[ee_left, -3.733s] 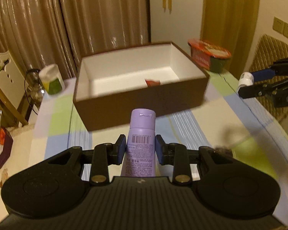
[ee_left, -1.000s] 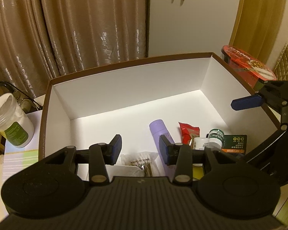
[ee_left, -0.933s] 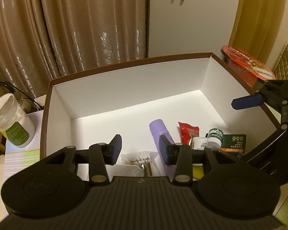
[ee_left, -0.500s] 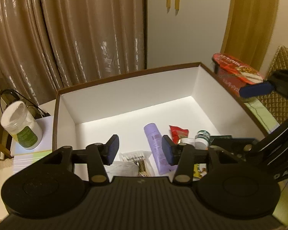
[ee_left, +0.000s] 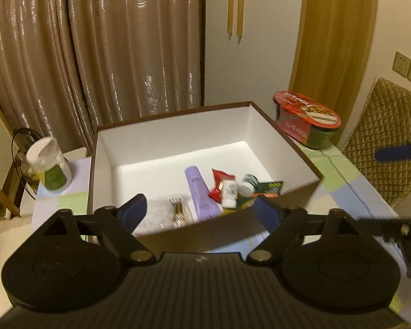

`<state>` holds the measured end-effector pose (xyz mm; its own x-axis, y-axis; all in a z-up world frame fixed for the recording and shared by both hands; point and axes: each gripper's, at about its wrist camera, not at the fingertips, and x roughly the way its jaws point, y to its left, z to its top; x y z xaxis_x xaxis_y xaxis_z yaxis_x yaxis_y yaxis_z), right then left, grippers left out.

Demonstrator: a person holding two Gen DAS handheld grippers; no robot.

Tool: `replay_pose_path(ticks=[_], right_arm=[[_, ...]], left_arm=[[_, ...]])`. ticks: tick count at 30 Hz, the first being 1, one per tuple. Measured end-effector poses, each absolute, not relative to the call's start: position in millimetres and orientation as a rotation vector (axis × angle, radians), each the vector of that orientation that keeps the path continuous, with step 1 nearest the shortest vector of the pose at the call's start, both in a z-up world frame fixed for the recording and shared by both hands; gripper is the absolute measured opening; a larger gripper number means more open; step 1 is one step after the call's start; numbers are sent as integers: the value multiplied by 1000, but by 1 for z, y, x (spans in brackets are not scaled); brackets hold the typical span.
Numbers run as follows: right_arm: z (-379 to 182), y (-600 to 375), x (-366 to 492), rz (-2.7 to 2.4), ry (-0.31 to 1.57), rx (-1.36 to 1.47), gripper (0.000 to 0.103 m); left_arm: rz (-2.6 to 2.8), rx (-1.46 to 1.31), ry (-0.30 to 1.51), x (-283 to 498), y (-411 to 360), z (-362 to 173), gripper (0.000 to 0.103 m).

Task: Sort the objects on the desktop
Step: 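Withdraw both tools from the box back over the table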

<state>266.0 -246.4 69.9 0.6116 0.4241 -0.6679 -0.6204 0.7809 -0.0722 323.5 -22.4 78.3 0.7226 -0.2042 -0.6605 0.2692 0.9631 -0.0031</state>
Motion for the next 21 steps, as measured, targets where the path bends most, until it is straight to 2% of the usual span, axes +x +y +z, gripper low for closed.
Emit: replay_pose_path(ticks=[2,8,21], right_arm=[[60,-259,249,605,710,-305,99],[27,-297,203,577,810,-272,99],[-6,-326,139,631,881,-326,99]], left_arm=[[-257,89,726,306,-24,75,94],[-252,68,784,249,-34,55,102],[-219,71,883,137,-66,14,102]])
